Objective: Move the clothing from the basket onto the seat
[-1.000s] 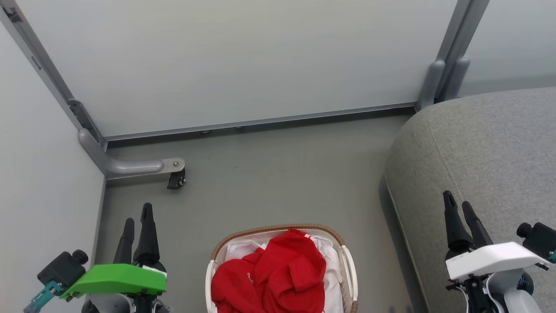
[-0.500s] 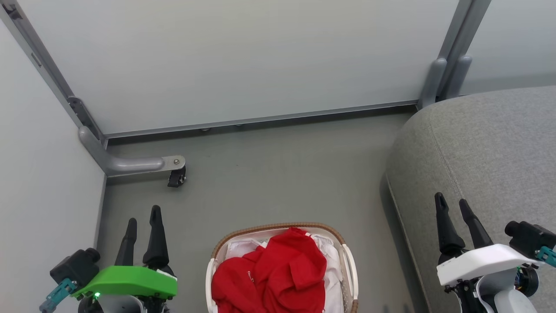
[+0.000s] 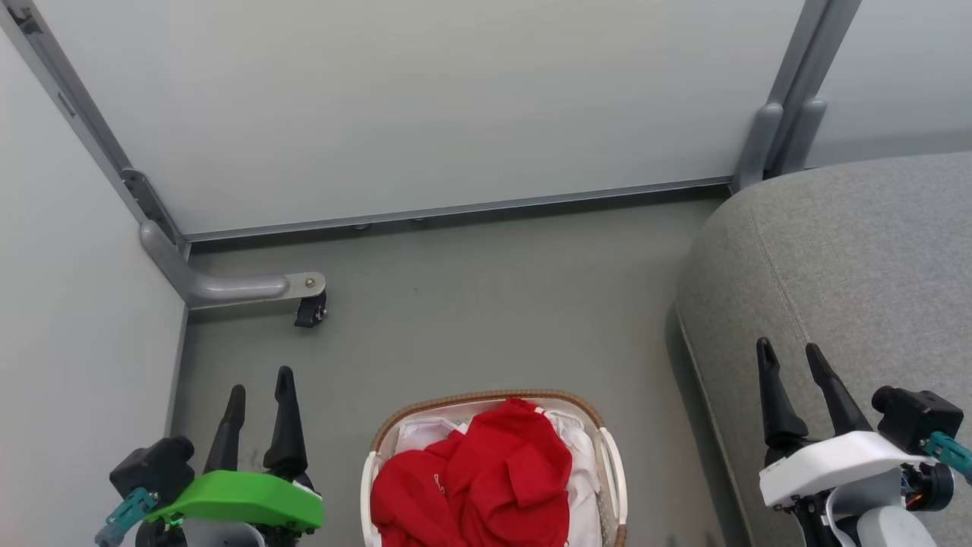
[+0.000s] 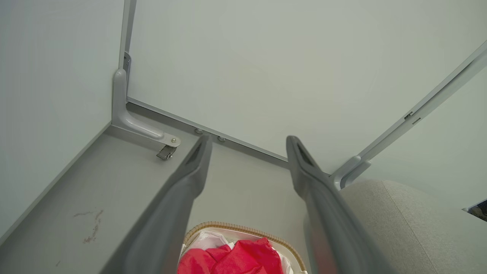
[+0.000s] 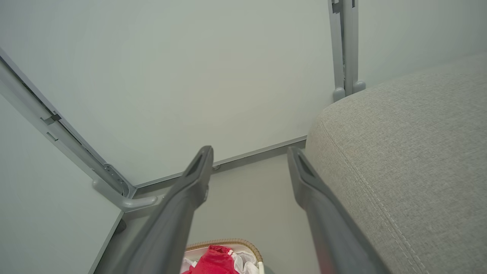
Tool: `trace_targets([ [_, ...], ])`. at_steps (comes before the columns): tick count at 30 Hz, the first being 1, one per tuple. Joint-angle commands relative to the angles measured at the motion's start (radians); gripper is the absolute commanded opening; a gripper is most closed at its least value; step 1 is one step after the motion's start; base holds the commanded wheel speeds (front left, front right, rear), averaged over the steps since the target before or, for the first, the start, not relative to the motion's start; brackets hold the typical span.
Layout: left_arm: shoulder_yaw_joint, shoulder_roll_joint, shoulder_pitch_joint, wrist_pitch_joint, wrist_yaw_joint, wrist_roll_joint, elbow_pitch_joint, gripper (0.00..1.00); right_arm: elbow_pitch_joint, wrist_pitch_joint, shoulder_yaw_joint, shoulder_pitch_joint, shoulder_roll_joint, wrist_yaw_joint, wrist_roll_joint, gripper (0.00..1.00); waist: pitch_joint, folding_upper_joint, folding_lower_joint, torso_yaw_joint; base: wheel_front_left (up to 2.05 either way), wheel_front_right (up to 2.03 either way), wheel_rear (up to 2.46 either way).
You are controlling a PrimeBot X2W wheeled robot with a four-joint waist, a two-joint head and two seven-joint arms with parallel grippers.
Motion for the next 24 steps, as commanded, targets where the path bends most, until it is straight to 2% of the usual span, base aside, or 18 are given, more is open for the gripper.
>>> trace_targets([
  [1, -0.004, 0.007, 0.003, -0.010, 0.003, 0.027, 0.000, 1.00, -0.005, -0.010, -0.001, 0.009, -0.007, 0.000, -0.030, 1.00, 0.000, 0.0000, 0.0000, 0.001, 0.00, 0.00, 0.00],
  [24, -0.023, 0.008, 0.010, -0.060, 0.003, 0.183, 0.047, 1.00, 0.018, -0.061, -0.002, 0.023, -0.009, 0.000, -0.241, 1.00, -0.005, 0.0000, 0.0000, 0.011, 0.00, 0.00, 0.00],
])
